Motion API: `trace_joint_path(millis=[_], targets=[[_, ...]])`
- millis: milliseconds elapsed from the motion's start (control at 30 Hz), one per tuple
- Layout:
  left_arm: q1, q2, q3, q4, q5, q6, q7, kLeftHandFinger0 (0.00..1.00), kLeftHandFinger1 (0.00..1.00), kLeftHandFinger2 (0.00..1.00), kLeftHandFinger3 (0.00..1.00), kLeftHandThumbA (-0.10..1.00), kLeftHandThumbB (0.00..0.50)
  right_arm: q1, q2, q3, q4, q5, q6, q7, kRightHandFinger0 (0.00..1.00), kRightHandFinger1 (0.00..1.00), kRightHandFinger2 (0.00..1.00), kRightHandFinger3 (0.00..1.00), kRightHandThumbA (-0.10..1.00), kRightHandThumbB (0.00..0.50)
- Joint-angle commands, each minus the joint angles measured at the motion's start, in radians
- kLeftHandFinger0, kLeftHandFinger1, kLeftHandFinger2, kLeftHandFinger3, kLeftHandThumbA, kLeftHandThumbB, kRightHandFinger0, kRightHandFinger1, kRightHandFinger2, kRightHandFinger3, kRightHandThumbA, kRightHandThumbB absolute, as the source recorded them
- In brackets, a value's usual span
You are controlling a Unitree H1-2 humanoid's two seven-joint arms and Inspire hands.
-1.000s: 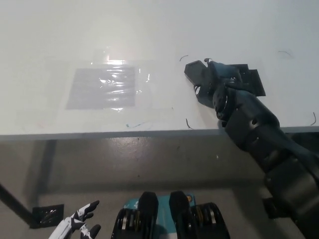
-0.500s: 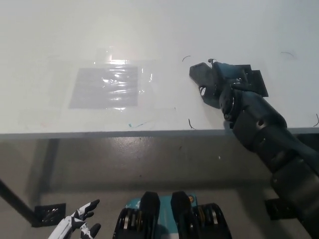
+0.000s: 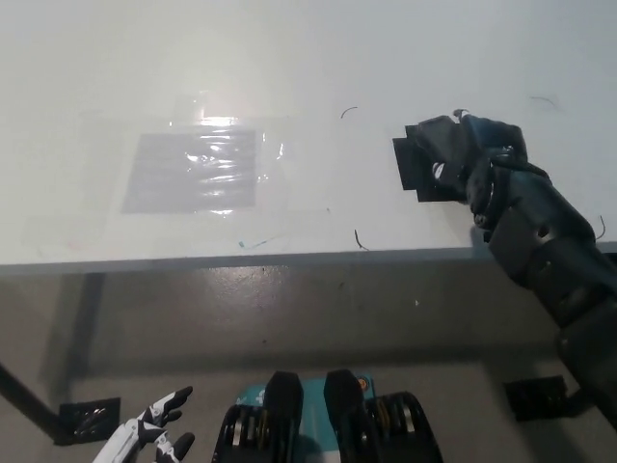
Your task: A whiteboard eraser is kept on the black marked spot on the table infront of the robot and the robot uses its right hand to swipe it back and forth on the table twice to clean it
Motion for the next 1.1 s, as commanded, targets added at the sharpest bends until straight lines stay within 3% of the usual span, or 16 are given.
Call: trace_joint_path(millis=[0, 167, 267, 333, 500, 533, 633, 700, 733, 800, 833, 867, 933, 1000, 1033, 1067], targets=[[0.000, 0.018, 0.005, -0.023, -0.007, -0.010, -0.006, 1.00, 1.00, 1.00, 1.00, 0.74, 0.500, -0.033, 0.008, -0.088, -0.049, 0.098, -0.011, 0.082, 1.00, 1.00, 1.00, 1.00, 0.87, 0.500], [-0.005, 0.024, 0.006, -0.029, -0.015, -0.005, -0.012, 1.00, 1.00, 1.00, 1.00, 0.73, 0.500, -0.006, -0.020, -0.230, -0.256, 0.209, -0.129, 0.158, 1.00, 1.00, 1.00, 1.00, 0.95, 0.500], [-0.001, 0.024, 0.006, -0.031, -0.012, -0.001, -0.011, 1.00, 1.00, 1.00, 1.00, 0.73, 0.500, 0.011, -0.027, -0.332, -0.450, 0.301, -0.149, 0.200, 1.00, 1.00, 1.00, 1.00, 0.91, 0.500], [-0.002, 0.021, 0.007, -0.023, -0.019, -0.008, -0.011, 1.00, 1.00, 1.00, 1.00, 0.72, 0.500, 0.015, -0.033, -0.393, -0.592, 0.353, -0.160, 0.204, 1.00, 1.00, 1.00, 1.00, 0.96, 0.500], [-0.008, 0.021, 0.005, -0.026, -0.009, -0.003, -0.009, 1.00, 1.00, 1.00, 1.00, 0.74, 0.500, 0.010, -0.070, -0.514, -1.025, 0.427, -0.064, 0.199, 1.00, 1.00, 1.00, 1.00, 1.00, 0.500], [-0.009, 0.023, 0.005, -0.028, -0.009, 0.000, -0.010, 1.00, 1.00, 1.00, 1.00, 0.75, 0.500, 0.007, -0.096, -0.526, -1.155, 0.400, -0.045, 0.183, 1.00, 1.00, 1.00, 1.00, 1.00, 0.466], [-0.012, 0.026, 0.005, -0.025, -0.012, 0.002, -0.013, 1.00, 1.00, 1.00, 1.00, 0.75, 0.500, -0.017, -0.142, -0.624, -1.403, 0.453, 0.013, 0.172, 1.00, 1.00, 1.00, 1.00, 1.00, 0.500], [-0.012, 0.029, 0.006, -0.023, -0.014, 0.000, -0.015, 1.00, 1.00, 1.00, 1.00, 0.76, 0.500, -0.011, -0.176, -0.669, -1.534, 0.440, -0.058, 0.124, 1.00, 1.00, 1.00, 1.00, 1.00, 0.493], [-0.013, 0.029, 0.005, -0.022, -0.015, -0.001, -0.017, 1.00, 1.00, 1.00, 1.00, 0.76, 0.500, 0.000, -0.186, -0.721, -1.669, 0.471, -0.041, 0.104, 1.00, 1.00, 1.00, 1.00, 1.00, 0.415], [-0.018, 0.027, 0.002, -0.016, -0.016, -0.001, -0.019, 1.00, 1.00, 1.00, 1.00, 0.76, 0.500, 0.014, -0.205, -0.773, -1.812, 0.523, 0.003, 0.101, 1.00, 1.00, 1.00, 1.00, 1.00, 0.446], [-0.015, 0.029, 0.000, -0.016, -0.015, -0.001, -0.021, 1.00, 1.00, 1.00, 1.00, 0.78, 0.500, 0.038, -0.234, -0.822, -1.934, 0.615, 0.016, 0.100, 1.00, 1.00, 1.00, 1.00, 1.00, 0.409], [-0.023, 0.027, -0.002, -0.007, -0.022, -0.004, -0.025, 1.00, 1.00, 1.00, 1.00, 0.78, 0.500, 0.074, -0.273, -0.854, -1.995, 0.651, 0.008, 0.102, 1.00, 1.00, 1.00, 1.00, 1.00, 0.407], [-0.024, 0.033, -0.001, 0.003, -0.037, -0.006, -0.034, 1.00, 1.00, 1.00, 1.00, 0.81, 0.500, 0.227, -0.347, -0.967, -2.154, 0.738, -0.015, 0.049, 1.00, 1.00, 1.00, 1.00, 1.00, 0.478], [-0.027, 0.033, 0.000, 0.008, -0.041, -0.013, -0.035, 1.00, 1.00, 1.00, 1.00, 0.82, 0.500, 0.380, -0.379, -1.034, -2.246, 0.822, -0.051, 0.001, 1.00, 1.00, 1.00, 1.00, 1.00, 0.500], [-0.025, 0.033, -0.002, 0.012, -0.044, -0.022, -0.037, 1.00, 1.00, 1.00, 1.00, 0.81, 0.490, 0.450, -0.399, -1.042, -2.273, 0.855, -0.086, -0.013, 1.00, 1.00, 1.00, 1.00, 1.00, 0.500], [-0.029, 0.028, -0.004, 0.020, -0.051, -0.034, -0.039, 1.00, 1.00, 1.00, 1.00, 0.81, 0.481, 0.608, -0.414, -1.034, -2.285, 0.871, -0.231, -0.020, 1.00, 1.00, 1.00, 1.00, 1.00, 0.500]])
